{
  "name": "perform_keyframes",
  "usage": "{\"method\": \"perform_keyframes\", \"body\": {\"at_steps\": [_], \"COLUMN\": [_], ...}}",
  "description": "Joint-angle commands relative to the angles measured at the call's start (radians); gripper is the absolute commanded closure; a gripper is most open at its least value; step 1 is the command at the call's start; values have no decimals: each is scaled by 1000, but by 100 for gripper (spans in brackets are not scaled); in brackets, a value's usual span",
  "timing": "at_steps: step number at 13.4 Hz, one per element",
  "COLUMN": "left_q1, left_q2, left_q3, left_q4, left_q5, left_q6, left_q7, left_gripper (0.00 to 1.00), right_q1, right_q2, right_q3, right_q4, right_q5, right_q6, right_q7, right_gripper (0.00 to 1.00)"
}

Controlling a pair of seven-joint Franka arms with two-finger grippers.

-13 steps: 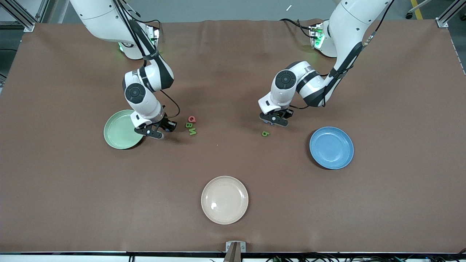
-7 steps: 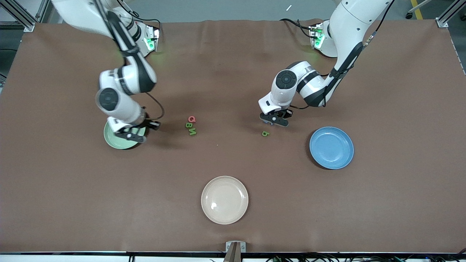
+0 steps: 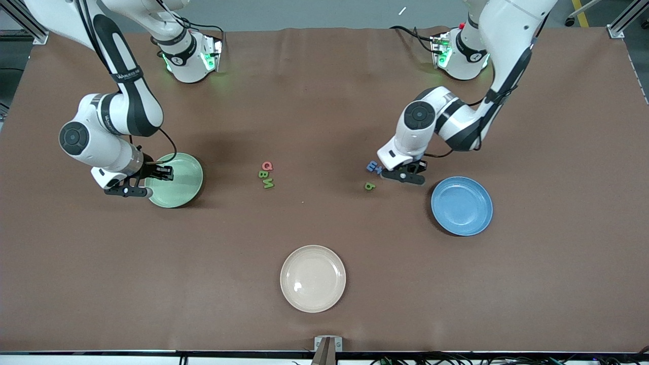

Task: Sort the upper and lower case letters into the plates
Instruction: 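Release the G onto the green plate while the left gripper drops the n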

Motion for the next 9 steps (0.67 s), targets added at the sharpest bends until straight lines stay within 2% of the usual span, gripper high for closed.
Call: {"method": "perform_keyframes", "body": {"at_steps": [1, 2, 3, 4, 5, 6, 9], "left_q1": [115, 153, 178, 210, 244, 270, 343], "left_q2": [-20, -13, -10, -8, -6, 4, 44], "left_q3": [-56, -65, -64, -63, -62, -61, -58], "left_q4": [51, 73, 85, 90, 90, 97, 111], "left_q5": [7, 7, 6, 6, 6, 6, 7], "left_q6": [-65, -80, -83, -85, -85, -85, -85], "left_q7": [72, 109, 136, 178, 222, 265, 379], "left_gripper": [80, 80, 80, 80, 80, 80, 80], "right_q1": [-22, -25, -24, -25, -25, -27, -13], "right_q2": [30, 54, 68, 80, 83, 84, 62], "right_q3": [20, 20, 20, 20, 20, 20, 26], "right_q4": [-40, -55, -58, -58, -58, -58, -47], "right_q5": [3, 3, 3, 3, 3, 3, 5], "right_q6": [67, 101, 123, 123, 124, 124, 66], "right_q7": [-17, -17, -17, -17, -17, -17, 3], "right_gripper": [96, 95, 91, 74, 32, 0, 0]}}
